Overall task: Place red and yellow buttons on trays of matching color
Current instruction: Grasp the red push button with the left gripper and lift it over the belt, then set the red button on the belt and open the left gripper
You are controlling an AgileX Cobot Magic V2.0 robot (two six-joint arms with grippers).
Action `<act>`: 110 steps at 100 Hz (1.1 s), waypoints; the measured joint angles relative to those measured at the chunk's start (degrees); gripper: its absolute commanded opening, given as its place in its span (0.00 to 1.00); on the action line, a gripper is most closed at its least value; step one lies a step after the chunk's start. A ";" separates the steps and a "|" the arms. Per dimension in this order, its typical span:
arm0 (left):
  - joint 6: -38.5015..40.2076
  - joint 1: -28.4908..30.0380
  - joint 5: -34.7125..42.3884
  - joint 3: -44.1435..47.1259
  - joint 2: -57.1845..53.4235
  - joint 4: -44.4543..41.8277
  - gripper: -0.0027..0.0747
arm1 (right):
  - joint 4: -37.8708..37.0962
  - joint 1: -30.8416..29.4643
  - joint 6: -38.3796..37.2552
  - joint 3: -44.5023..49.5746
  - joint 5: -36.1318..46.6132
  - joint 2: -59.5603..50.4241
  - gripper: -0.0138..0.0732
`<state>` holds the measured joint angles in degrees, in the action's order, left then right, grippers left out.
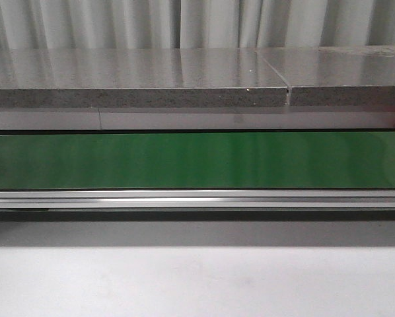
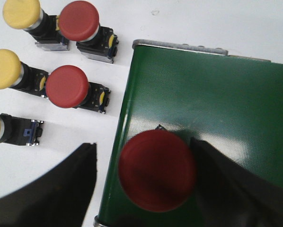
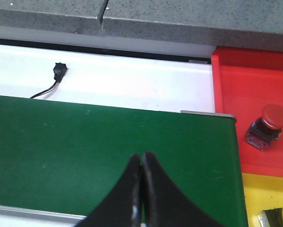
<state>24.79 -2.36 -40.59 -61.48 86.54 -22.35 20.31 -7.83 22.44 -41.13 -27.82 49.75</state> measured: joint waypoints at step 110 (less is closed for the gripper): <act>-8.84 10.77 -5.40 -14.40 0.00 11.38 0.71 | 0.00 0.00 0.00 0.00 0.00 0.00 0.08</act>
<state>15.96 8.42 -45.99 -75.88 86.54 -10.97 20.31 -7.83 22.44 -41.13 -27.82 49.75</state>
